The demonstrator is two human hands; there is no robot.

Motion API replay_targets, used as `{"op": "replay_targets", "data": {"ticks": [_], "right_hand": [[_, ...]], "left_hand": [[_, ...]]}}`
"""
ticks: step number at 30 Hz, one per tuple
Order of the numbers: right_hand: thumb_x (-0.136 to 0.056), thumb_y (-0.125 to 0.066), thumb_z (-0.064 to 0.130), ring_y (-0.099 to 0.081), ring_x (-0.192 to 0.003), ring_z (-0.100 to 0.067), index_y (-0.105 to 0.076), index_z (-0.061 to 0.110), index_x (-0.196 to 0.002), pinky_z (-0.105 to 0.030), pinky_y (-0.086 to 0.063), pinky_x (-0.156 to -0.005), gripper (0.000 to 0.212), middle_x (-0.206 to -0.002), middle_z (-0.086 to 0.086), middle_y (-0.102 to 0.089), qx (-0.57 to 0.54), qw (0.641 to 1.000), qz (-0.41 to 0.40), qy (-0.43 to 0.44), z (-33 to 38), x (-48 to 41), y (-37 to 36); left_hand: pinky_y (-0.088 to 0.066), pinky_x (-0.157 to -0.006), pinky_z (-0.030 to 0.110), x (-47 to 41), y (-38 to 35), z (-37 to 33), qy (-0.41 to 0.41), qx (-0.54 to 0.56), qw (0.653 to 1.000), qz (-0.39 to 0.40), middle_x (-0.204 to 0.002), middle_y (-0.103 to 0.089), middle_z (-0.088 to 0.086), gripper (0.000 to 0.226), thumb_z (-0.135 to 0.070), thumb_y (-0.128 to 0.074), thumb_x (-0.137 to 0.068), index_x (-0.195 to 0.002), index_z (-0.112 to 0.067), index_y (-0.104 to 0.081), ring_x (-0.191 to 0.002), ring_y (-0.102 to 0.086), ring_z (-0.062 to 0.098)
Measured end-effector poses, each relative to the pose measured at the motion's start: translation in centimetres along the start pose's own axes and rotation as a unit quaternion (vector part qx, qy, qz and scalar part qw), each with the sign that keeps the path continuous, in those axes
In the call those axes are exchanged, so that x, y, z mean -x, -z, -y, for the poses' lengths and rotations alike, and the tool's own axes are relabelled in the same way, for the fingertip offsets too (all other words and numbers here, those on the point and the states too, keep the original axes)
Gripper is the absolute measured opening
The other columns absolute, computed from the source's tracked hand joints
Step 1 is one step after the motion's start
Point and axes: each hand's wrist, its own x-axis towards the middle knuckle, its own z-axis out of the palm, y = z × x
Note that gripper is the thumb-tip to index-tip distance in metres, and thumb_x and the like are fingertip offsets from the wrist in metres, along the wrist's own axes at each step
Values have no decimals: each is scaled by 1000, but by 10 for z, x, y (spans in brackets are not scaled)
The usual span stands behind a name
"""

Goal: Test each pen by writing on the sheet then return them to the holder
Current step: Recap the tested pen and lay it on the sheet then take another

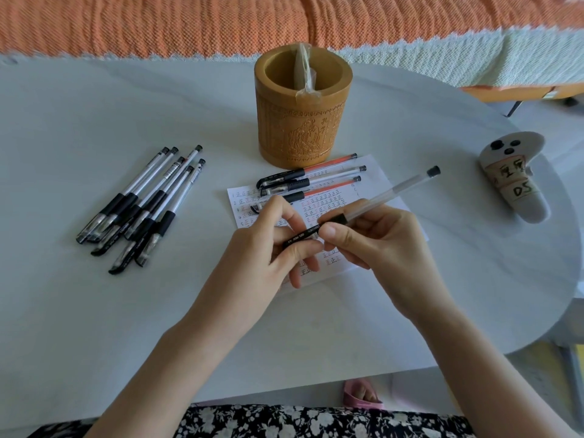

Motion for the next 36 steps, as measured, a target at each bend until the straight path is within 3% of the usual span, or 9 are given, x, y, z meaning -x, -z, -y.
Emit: {"op": "replay_targets", "data": {"ticks": [5,9,16,19,22,25,29,33,36], "right_hand": [[-71,-71,12,-60,-52,-3,-69,9,-84,-11,-39,-46,13,-61,5,-70,4,1000,9,-10,4,2,1],[-75,-70,3,-55,-45,-2,-69,3,-86,-9,-35,-44,10,-58,5,-67,14,1000,19,-12,4,5,2],[-76,-66,23,-49,-50,-13,-65,3,-87,-20,-36,-43,23,-66,-5,-65,9,1000,-2,1,12,16,5],[-82,-59,24,-61,-62,-16,-58,-5,-92,-24,-47,-51,30,-74,-10,-67,14,999,-44,12,16,35,10],[-83,-57,22,-69,-70,-25,-56,-4,-92,-28,-52,-54,28,-83,-18,-71,-3,991,-130,7,26,73,30],[-85,-57,14,-61,-53,-25,-55,-3,-91,-27,-47,-42,19,-68,-18,-67,-7,974,-218,-69,32,126,61],[-90,-59,10,-46,-38,-16,-57,4,-85,-21,-32,-34,8,-52,-7,-63,160,929,-255,-215,-12,189,112],[-90,-59,17,-42,-31,-11,-49,1,-77,-20,-30,-36,23,-46,-4,-62,255,874,-263,-318,-70,215,163],[-91,-58,21,-46,-31,-11,-55,1,-69,-22,-36,-37,30,-50,-7,-65,291,849,-238,-372,-86,207,187]], "left_hand": [[-37,-45,17,3,-4,-1,-10,15,1000,-2,-68,-70,-6,30,-40,-56,-78,-85,-16,-40,-45,-53,14],[-37,-40,24,6,-5,-2,-12,19,1000,4,-68,-70,-4,26,-32,-58,-84,-86,-13,-40,-43,-50,13],[-40,-41,26,8,-12,-16,-34,50,998,9,-66,-70,-2,23,-28,-58,-88,-87,-11,-41,-42,-51,15],[-46,-48,22,8,-21,-25,-45,22,998,34,-69,-70,-3,25,-37,-57,-85,-91,-16,-46,-52,-60,11],[-49,-62,20,16,-40,-34,-61,-48,994,74,-82,-69,-10,43,-59,-55,-72,-97,-26,-50,-73,-64,2],[-50,-73,26,23,-67,-47,-96,-115,982,118,-90,-64,-16,46,-65,-51,-73,-104,-30,-50,-85,-59,-1],[-46,-80,24,37,-111,-74,-168,-163,958,165,-97,-58,-17,30,-47,-55,-86,-112,-33,-48,-91,-53,-1],[-46,-82,28,53,-155,-89,-192,-192,935,229,-101,-57,-15,27,-39,-55,-90,-115,-29,-49,-93,-53,3],[-47,-84,29,58,-175,-89,-192,-208,925,251,-103,-59,-13,28,-36,-54,-91,-118,-28,-50,-94,-56,6]]}}
